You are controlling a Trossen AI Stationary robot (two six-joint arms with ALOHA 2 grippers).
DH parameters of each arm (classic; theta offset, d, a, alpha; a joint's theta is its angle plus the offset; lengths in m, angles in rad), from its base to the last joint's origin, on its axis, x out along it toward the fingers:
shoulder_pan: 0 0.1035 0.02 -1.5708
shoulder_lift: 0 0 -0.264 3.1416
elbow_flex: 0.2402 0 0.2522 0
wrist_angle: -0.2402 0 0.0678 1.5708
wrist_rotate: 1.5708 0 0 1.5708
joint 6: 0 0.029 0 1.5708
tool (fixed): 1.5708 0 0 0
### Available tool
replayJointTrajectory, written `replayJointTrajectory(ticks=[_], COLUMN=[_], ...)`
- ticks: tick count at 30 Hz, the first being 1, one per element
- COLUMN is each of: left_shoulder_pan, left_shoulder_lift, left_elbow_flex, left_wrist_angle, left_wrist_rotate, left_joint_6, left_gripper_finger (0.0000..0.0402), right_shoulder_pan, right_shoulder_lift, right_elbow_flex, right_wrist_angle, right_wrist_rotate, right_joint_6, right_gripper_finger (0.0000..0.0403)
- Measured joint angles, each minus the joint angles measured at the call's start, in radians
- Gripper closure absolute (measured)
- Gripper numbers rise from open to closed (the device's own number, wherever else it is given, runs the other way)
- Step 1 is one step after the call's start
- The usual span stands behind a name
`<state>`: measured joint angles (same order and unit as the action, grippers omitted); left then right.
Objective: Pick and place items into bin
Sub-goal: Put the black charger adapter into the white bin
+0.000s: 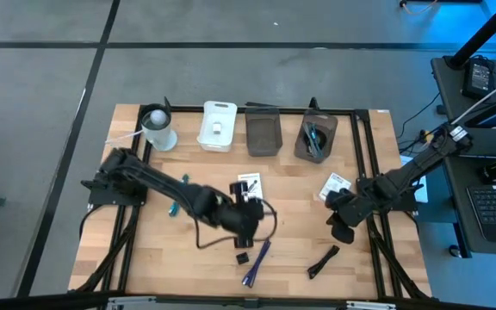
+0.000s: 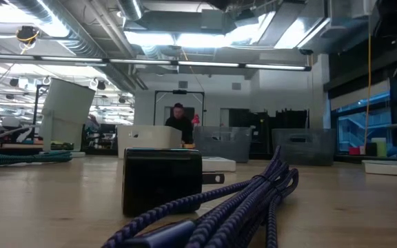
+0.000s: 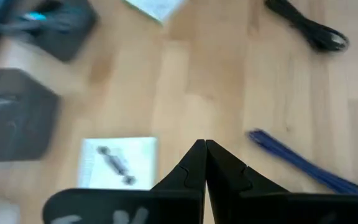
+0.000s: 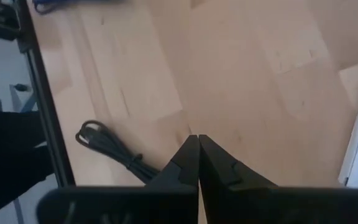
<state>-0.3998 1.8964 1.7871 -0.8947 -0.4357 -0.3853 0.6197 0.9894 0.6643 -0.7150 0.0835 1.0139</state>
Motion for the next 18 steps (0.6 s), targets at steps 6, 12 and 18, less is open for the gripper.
replayJointTrajectory(ticks=[6, 12, 18], left_shoulder_pan=[-0.054, -0.068, -0.072], left_shoulder_lift=[0.112, 0.156, 0.185], left_elbow_flex=[0.058, 0.058, 0.058], left_wrist_angle=[-0.032, -0.031, -0.021], left_wrist_rotate=[0.097, 0.131, 0.209], left_joint_6=[-0.034, -0.140, -0.200], left_gripper_finger=[0.0390, 0.0341, 0.0277], right_shoulder_pan=[0.035, 0.043, 0.043], right_shoulder_lift=[0.002, 0.004, 0.005], right_elbow_flex=[0.000, 0.000, 0.000], right_wrist_angle=[-0.032, -0.035, -0.035], right_wrist_rotate=[0.002, 0.002, 0.002], right_joint_6=[-0.075, -0.066, -0.050], right_gripper_finger=[0.0399, 0.0399, 0.0399])
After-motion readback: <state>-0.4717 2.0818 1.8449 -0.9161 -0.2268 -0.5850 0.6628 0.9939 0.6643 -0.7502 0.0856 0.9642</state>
